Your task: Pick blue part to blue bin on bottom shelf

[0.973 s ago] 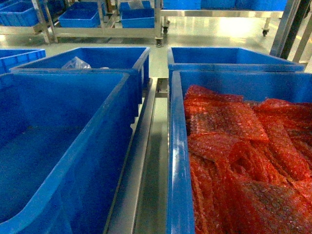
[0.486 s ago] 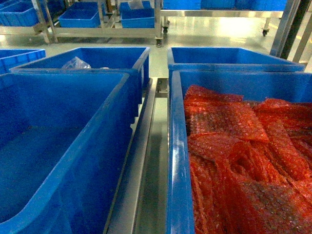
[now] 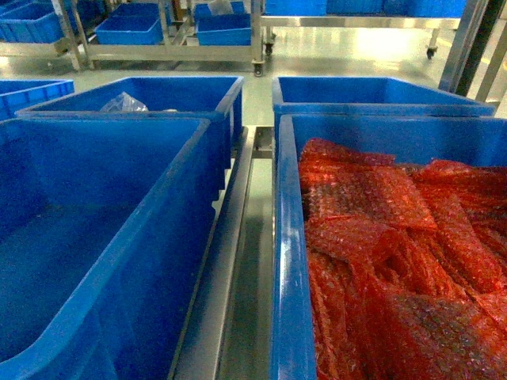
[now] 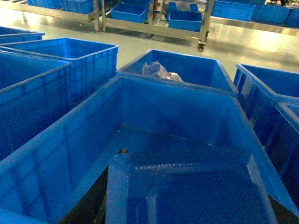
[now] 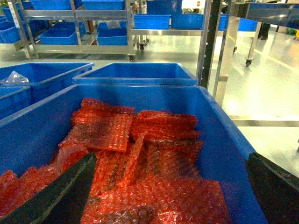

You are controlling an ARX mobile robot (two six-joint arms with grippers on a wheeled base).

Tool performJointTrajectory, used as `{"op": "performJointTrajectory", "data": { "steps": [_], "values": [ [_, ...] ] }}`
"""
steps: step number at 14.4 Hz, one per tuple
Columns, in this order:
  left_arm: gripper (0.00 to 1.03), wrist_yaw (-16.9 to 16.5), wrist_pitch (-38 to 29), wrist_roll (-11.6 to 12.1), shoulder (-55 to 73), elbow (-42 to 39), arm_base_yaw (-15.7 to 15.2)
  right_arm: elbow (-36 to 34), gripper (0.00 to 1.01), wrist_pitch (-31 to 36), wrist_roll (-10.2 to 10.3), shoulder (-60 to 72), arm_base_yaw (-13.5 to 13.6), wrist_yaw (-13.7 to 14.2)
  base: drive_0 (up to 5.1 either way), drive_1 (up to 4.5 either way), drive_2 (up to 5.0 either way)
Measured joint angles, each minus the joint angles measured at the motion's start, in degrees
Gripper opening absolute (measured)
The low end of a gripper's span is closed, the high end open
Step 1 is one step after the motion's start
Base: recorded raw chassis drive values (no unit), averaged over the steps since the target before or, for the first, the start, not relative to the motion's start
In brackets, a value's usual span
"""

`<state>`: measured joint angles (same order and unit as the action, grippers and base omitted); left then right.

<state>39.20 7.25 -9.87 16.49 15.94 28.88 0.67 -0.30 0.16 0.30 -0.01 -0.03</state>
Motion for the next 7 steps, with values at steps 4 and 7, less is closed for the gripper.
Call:
{"op": "performJointTrajectory", "data": {
  "steps": [4, 7],
  "values": [
    [0.43, 0.0, 0.0, 0.0, 0.0, 0.0, 0.0, 0.0, 0.98, 0.0, 0.0, 0.0, 0.0, 0.0, 0.0, 0.00, 0.0],
    [0.43, 0.0, 0.0, 0.0, 0.0, 0.0, 0.0, 0.0, 0.98, 0.0, 0.0, 0.0, 0.0, 0.0, 0.0, 0.00, 0.0]
  ]
}}
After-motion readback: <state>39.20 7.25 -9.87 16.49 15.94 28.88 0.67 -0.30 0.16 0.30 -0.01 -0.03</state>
